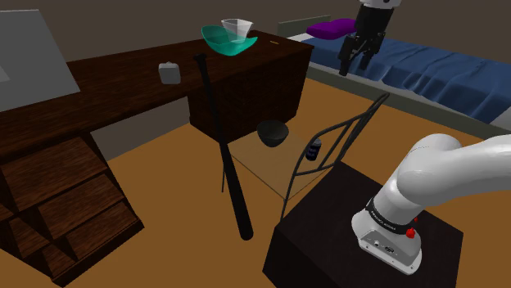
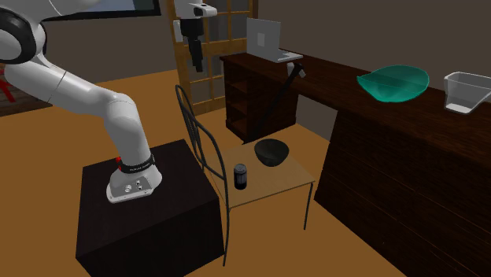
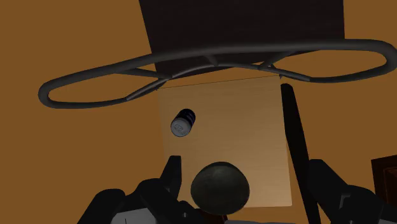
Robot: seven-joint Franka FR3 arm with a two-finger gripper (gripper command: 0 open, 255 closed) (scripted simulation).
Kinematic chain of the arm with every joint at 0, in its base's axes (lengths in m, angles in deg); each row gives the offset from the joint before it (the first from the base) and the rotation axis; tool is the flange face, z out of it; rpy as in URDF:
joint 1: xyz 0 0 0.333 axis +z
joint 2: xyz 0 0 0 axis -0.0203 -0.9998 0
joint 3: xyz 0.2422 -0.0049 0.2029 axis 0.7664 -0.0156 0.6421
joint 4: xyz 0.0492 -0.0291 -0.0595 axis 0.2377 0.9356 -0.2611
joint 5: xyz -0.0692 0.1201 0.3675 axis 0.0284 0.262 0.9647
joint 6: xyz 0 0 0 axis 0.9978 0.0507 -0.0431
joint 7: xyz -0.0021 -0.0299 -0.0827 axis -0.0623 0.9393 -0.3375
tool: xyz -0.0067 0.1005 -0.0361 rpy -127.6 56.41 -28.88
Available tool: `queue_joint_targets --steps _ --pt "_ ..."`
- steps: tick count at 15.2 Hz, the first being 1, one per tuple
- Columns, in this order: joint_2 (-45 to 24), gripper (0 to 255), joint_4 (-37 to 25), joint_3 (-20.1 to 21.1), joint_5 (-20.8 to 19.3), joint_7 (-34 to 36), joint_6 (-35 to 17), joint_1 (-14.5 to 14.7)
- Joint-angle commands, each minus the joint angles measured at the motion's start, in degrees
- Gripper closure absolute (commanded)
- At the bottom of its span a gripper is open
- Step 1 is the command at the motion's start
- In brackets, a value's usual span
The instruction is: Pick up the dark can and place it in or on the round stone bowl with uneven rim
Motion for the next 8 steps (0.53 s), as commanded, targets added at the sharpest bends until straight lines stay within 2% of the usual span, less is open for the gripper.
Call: queue_joint_targets --steps 1,8 --pt "0.0 0 0.0 0.0 0.0 0.0 0.0 0.0" --pt "-1.36 0 11.52 -3.86 -2.32 -1.66 -12.93 -1.46"
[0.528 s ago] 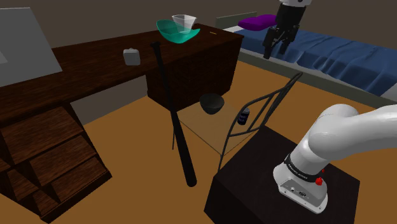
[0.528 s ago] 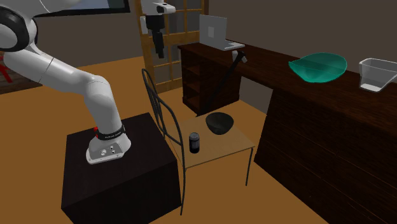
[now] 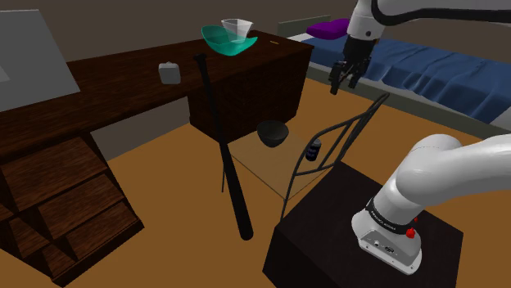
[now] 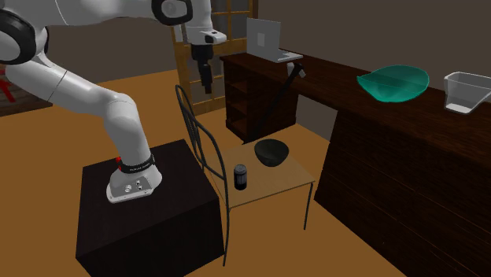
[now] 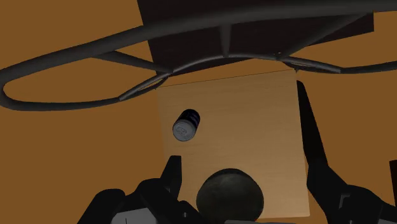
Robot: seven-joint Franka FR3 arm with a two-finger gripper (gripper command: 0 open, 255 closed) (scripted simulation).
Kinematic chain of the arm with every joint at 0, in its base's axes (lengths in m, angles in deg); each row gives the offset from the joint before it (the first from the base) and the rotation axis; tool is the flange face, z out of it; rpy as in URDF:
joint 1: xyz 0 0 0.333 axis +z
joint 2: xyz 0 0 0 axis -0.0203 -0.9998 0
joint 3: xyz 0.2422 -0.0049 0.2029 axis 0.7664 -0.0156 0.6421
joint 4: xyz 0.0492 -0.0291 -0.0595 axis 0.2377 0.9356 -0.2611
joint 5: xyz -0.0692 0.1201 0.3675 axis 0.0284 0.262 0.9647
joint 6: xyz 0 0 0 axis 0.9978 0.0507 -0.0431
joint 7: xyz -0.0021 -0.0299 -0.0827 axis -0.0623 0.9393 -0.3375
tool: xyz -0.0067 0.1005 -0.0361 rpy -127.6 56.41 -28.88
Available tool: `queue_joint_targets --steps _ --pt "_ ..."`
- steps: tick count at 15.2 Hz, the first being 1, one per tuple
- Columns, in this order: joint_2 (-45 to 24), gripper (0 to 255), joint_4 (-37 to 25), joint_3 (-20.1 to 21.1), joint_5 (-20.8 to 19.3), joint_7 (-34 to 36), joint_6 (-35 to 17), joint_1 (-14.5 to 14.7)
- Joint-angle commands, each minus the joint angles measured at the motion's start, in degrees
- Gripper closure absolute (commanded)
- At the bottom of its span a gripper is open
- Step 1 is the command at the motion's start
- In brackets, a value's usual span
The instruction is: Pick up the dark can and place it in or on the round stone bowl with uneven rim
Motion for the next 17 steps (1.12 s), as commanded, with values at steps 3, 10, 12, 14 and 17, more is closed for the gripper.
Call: queue_joint_targets --steps 3,10,12,14,17 --pt "-2.54 0 5.08 -2.49 -1.44 -1.08 -7.75 -0.95" --pt "-10.68 0 11.79 -7.11 -3.68 -2.88 -22.68 -2.44" --pt "-14.0 0 12.98 -8.48 -4.11 -3.5 -27.21 -2.76" --pt "-17.75 0 13.83 -9.89 -4.34 -4.22 -31.82 -2.97" --pt "-24.14 0 14.42 -12.05 -4.11 -5.58 -38.78 -2.99"
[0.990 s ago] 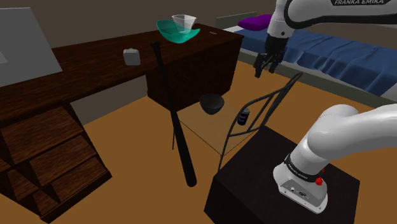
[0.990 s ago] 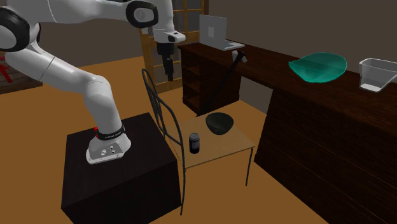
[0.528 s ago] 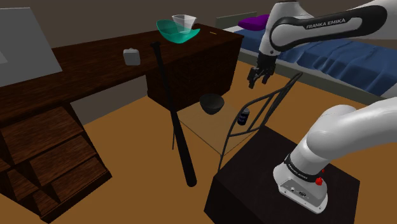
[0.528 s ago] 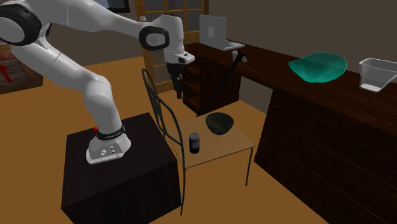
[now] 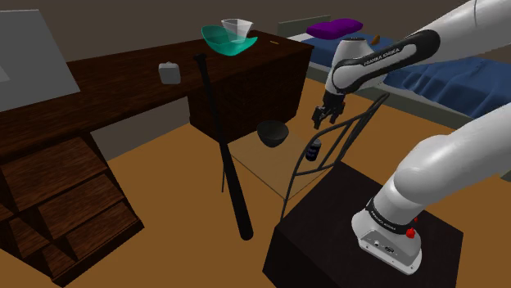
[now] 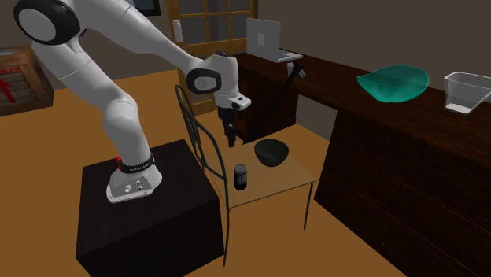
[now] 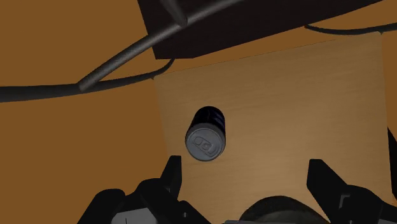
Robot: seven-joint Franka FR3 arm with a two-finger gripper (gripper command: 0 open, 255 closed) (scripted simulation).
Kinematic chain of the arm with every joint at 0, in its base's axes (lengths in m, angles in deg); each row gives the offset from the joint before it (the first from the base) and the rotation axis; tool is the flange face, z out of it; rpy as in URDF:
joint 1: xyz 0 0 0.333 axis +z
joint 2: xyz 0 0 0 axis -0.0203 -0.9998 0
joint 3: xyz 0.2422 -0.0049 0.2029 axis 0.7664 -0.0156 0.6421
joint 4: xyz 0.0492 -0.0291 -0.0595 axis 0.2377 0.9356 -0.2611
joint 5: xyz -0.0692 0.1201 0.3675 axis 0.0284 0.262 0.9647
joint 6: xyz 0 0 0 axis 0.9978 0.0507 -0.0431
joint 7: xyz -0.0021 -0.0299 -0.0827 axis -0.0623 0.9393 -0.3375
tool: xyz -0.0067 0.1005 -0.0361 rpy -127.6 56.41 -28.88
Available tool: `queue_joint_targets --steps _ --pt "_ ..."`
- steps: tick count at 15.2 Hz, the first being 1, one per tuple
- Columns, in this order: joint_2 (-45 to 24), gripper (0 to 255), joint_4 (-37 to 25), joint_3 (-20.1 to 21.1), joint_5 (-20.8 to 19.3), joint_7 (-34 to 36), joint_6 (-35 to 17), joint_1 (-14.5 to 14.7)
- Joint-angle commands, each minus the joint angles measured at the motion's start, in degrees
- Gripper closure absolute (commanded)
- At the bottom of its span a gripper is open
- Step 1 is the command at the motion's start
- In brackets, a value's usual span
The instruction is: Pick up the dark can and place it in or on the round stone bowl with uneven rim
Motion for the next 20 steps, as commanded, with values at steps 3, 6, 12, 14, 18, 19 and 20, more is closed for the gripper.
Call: queue_joint_targets --steps 3,6,12,14,18,19,20 --pt "-9.33 0 -0.02 -2.73 1.54 -2.27 -9.4 0.52" --pt "-17.18 0 -1.05 -4.66 4.86 -5.5 -15.95 1.3" --pt "-28.35 0 -2.89 -4.8 13.67 -12.51 -24.43 1.53" --pt "-30.33 0 -2.99 -4.16 15.66 -13.93 -26.13 1.26" --pt "-32.89 0 -3.22 -2.97 18.34 -15.87 -28.25 0.6" --pt "-32.89 0 -3.22 -2.97 18.33 -15.86 -28.25 0.59" --pt "-32.89 0 -3.22 -2.96 18.33 -15.87 -28.25 0.58"
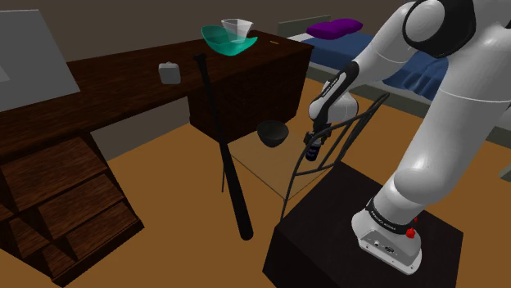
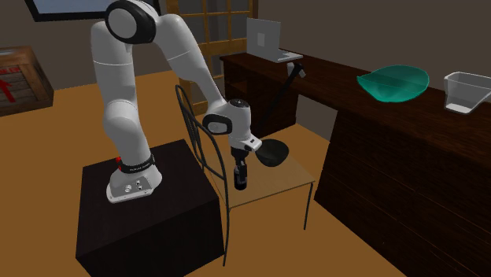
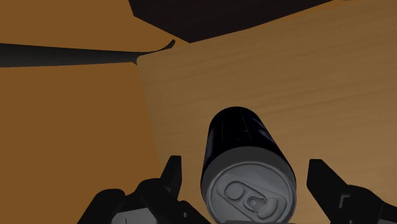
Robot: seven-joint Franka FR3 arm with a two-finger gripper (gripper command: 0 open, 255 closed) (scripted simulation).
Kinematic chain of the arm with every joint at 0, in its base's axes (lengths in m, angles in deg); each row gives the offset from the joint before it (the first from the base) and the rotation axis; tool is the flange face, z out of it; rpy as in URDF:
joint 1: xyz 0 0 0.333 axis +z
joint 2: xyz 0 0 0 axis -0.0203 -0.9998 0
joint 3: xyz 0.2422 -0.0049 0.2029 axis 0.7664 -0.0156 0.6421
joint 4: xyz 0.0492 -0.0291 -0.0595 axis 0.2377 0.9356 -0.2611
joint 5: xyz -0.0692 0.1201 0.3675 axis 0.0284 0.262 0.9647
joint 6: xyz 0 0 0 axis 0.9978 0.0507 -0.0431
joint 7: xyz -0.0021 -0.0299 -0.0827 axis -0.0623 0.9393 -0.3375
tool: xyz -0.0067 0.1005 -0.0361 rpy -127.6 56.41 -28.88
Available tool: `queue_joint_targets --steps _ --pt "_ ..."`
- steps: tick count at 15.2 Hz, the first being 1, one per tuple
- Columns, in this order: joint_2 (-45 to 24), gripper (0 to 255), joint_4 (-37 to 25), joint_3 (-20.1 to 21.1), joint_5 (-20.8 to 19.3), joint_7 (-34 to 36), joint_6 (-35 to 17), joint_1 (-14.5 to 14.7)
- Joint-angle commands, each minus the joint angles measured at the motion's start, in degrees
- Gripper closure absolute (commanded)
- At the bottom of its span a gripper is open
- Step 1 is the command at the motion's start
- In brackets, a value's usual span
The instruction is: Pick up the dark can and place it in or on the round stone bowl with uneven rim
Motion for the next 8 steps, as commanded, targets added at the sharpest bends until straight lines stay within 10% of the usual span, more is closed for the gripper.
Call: queue_joint_targets --steps 1,5,6,8 --pt "-0.11 0 -0.02 0.07 0.13 -0.08 -0.1 -0.03" --pt "-0.1 0 -0.01 0.06 0.11 -0.07 -0.09 -0.03" --pt "-0.1 255 -0.01 0.06 0.11 -0.07 -0.09 -0.03" --pt "-0.1 255 -0.01 0.06 0.11 -0.07 -0.09 -0.03"
